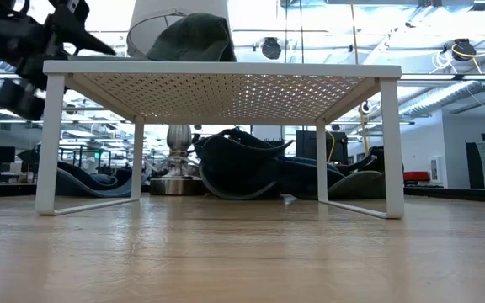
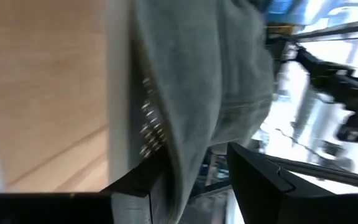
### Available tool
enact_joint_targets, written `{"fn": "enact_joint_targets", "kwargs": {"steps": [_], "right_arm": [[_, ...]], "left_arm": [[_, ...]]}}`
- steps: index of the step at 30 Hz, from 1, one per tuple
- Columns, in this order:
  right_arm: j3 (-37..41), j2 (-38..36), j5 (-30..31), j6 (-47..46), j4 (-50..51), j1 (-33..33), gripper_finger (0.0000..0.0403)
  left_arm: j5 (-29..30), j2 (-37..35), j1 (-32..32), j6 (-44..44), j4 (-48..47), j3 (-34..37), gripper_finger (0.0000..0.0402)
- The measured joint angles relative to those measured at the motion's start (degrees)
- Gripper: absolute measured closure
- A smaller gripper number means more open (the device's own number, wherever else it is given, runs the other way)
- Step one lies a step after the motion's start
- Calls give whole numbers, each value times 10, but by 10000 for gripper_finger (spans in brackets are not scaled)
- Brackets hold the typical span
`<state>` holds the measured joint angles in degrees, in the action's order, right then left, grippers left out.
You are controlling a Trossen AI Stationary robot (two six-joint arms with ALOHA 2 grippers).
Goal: Pick & Place hat
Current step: Put the bottom left black cap on the left side of the shelf, then put the left blue cap on the right side of the shelf
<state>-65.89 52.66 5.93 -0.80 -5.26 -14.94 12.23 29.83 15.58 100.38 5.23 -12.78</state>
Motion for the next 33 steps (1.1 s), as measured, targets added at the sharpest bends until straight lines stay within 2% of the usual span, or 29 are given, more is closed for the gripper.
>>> {"fn": "enact_joint_targets", "kwargs": {"steps": [7,15,33], "right_arm": [[0,0,0,6,0,0,195],[0,0,0,18,-1,0,195],[0,0,0,47,-1,0,195]], "left_arm": [[40,-45,19,7,-230,-102,250],[50,-26,29,35,-411,-221,250],[27,180,29,8,-741,-485,250]]}}
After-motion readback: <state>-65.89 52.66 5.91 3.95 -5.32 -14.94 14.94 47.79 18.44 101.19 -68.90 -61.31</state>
